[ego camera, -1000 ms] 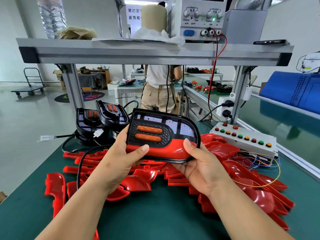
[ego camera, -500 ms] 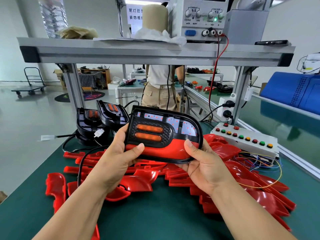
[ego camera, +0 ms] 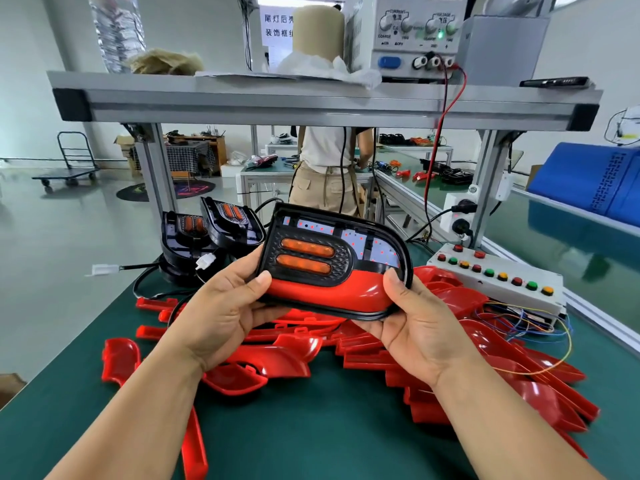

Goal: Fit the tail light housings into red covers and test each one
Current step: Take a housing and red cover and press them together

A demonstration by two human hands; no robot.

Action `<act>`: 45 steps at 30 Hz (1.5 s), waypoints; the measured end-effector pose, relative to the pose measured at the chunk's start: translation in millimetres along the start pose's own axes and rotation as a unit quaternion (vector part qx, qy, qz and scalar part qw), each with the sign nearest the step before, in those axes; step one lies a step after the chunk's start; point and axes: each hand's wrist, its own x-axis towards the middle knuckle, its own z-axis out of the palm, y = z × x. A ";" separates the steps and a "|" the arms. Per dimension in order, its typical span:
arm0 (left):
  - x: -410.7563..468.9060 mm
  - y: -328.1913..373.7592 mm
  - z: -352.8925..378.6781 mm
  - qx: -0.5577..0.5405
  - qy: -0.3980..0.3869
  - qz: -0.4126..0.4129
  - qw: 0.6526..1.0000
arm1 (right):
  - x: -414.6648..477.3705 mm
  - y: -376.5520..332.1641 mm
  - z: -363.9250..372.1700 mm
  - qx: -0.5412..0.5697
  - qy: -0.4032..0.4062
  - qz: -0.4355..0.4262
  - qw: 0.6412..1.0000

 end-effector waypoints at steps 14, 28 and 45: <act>-10.1 13.8 -34.0 0.589 -0.118 -0.235 0.764 | 2.0 -14.6 -6.7 0.013 0.065 -0.022 0.998; -22.0 46.8 -56.4 0.395 -0.004 -0.072 0.916 | 3.5 -16.9 -9.2 0.019 0.077 -0.062 0.995; 12.4 66.2 28.4 0.619 0.046 0.209 0.756 | -6.7 10.8 11.2 -0.104 -0.040 -0.040 0.993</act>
